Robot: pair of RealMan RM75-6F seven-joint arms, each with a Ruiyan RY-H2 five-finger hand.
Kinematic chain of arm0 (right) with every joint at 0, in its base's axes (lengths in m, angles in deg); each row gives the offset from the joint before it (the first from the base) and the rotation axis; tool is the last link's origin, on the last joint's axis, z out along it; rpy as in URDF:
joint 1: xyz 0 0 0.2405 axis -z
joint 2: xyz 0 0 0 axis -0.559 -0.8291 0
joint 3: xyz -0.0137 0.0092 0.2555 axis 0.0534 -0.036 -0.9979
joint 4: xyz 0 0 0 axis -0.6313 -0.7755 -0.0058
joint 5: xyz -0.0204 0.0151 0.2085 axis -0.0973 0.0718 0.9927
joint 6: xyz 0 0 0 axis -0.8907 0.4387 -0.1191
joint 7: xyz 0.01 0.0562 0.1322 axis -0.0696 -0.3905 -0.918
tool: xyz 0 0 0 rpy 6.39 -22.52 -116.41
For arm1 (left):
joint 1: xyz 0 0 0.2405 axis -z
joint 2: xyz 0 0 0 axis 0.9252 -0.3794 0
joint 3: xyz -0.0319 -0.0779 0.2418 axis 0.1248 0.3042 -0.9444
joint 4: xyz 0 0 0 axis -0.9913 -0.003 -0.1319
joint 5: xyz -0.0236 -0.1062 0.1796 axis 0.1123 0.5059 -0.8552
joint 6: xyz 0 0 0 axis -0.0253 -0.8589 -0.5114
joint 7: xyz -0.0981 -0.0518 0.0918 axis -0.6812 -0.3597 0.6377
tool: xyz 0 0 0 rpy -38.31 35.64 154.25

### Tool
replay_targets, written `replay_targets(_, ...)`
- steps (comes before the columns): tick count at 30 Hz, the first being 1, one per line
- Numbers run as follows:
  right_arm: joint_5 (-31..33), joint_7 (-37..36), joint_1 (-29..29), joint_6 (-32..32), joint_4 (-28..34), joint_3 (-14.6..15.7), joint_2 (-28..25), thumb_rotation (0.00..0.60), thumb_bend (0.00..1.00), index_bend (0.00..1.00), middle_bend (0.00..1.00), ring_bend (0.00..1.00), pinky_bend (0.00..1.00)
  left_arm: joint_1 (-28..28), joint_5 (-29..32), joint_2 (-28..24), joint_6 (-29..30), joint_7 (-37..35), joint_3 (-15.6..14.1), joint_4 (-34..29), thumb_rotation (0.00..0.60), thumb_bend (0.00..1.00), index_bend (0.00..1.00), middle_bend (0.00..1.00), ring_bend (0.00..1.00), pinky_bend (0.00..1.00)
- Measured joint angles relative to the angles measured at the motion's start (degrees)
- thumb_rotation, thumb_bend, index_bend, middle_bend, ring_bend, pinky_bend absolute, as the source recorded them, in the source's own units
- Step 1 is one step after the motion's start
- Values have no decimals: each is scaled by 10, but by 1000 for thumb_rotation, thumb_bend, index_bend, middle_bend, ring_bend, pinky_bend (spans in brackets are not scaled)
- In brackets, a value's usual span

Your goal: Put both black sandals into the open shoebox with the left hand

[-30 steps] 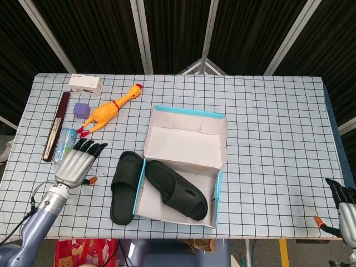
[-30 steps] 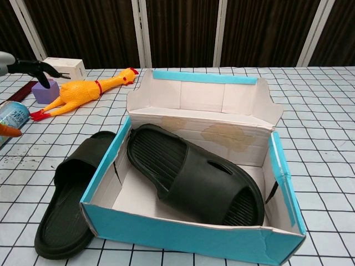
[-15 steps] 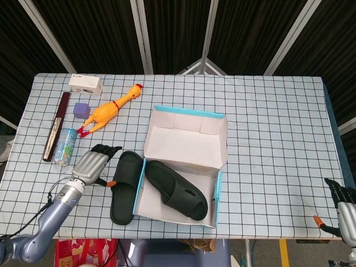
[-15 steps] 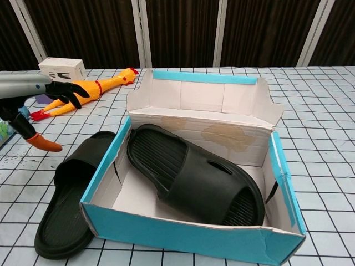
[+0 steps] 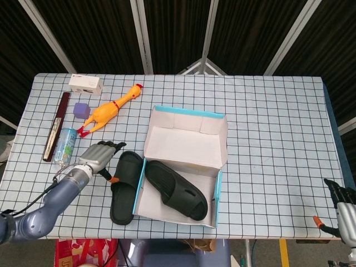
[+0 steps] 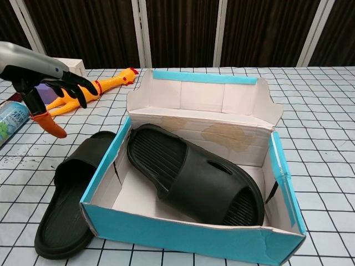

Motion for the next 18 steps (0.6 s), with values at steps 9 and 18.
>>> replay_targets(9,5,-3,1,1,2,0,-3,600,254,86,118,144,87,134,129,38,87,121,-69,-12,574,163,44,146,67,82)
replay_targets(18,3,-9,1,1,1,1,-5,600,254,87,118,144,87,139,102,94,124,136,-95,16,596,166,31,146,60,75)
